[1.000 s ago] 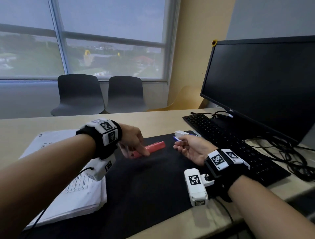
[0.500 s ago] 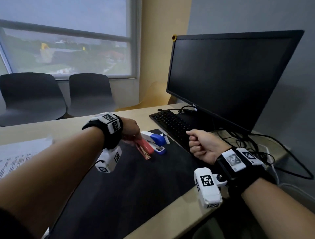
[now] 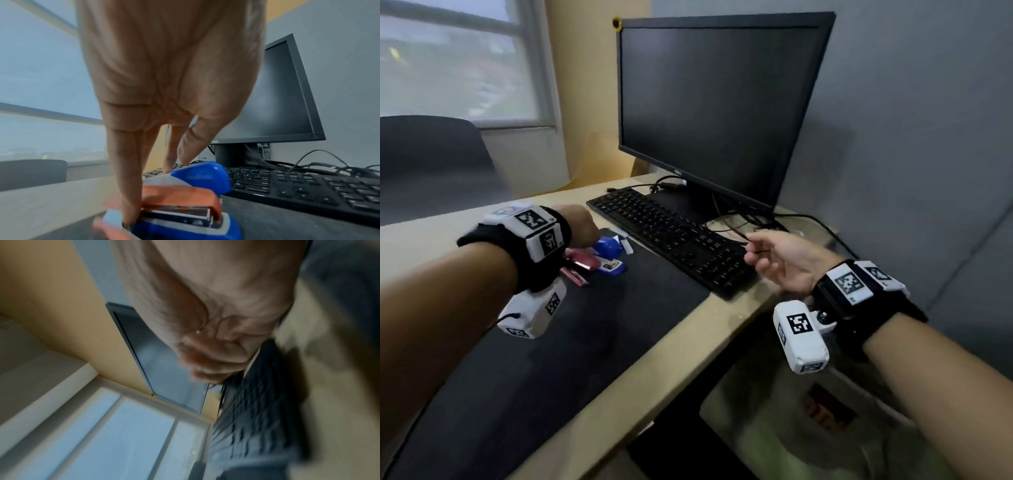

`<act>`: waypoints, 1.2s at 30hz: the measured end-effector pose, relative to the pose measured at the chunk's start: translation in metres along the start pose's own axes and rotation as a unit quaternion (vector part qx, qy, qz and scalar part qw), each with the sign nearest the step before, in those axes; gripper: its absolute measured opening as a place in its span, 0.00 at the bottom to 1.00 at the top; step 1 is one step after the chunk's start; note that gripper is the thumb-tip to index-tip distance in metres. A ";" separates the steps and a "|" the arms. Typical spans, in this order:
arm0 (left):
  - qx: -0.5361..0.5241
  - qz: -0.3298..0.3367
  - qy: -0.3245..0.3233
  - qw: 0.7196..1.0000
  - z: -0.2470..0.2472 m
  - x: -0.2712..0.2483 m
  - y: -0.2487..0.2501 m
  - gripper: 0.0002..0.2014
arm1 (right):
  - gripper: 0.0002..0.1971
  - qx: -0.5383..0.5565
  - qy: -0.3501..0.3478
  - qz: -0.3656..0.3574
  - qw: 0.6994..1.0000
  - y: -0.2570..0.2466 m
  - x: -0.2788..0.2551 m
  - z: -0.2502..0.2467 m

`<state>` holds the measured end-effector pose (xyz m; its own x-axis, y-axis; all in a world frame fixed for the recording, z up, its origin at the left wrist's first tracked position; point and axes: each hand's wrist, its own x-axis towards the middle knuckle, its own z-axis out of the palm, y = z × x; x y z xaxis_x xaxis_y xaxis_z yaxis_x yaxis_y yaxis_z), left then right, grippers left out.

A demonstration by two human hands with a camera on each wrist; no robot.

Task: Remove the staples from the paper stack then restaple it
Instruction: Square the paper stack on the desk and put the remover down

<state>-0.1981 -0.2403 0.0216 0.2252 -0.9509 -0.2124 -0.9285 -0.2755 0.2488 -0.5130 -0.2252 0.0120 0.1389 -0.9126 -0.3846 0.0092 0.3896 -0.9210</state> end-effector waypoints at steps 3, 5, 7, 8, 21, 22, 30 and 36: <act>0.062 0.027 0.010 0.998 0.011 0.002 0.004 0.16 | 0.18 -0.227 0.154 -0.032 0.961 0.010 -0.021 -0.067; 0.126 0.024 0.050 0.990 0.017 -0.005 0.011 0.15 | 0.19 -0.354 0.244 -0.028 0.902 0.024 -0.032 -0.099; 0.098 0.011 0.080 0.992 0.023 -0.005 0.010 0.15 | 0.25 -0.340 0.229 0.011 0.912 0.038 -0.037 -0.118; 0.096 0.005 0.090 0.991 0.025 -0.005 0.009 0.17 | 0.29 -0.314 0.206 0.038 0.926 0.045 -0.038 -0.125; 0.056 -0.039 0.044 0.997 0.025 -0.026 -0.017 0.21 | 0.21 -0.438 0.231 -0.280 0.822 0.027 -0.046 -0.014; 0.045 -0.046 0.050 0.997 0.025 -0.025 -0.020 0.22 | 0.18 -0.452 0.210 -0.311 0.809 0.025 -0.048 0.010; -0.024 -0.063 0.050 0.996 0.018 -0.036 -0.060 0.19 | 0.20 -0.618 -0.064 -0.333 0.709 0.019 -0.018 0.188; -0.155 -0.113 0.007 0.981 0.021 -0.046 -0.088 0.14 | 0.21 -0.679 -0.025 -0.301 0.669 0.035 0.031 0.249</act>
<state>-0.1327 -0.1687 -0.0107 0.4217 -0.8613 -0.2835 -0.7201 -0.5081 0.4725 -0.2619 -0.2087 -0.0163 0.5474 -0.8352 0.0535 -0.8256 -0.5493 -0.1290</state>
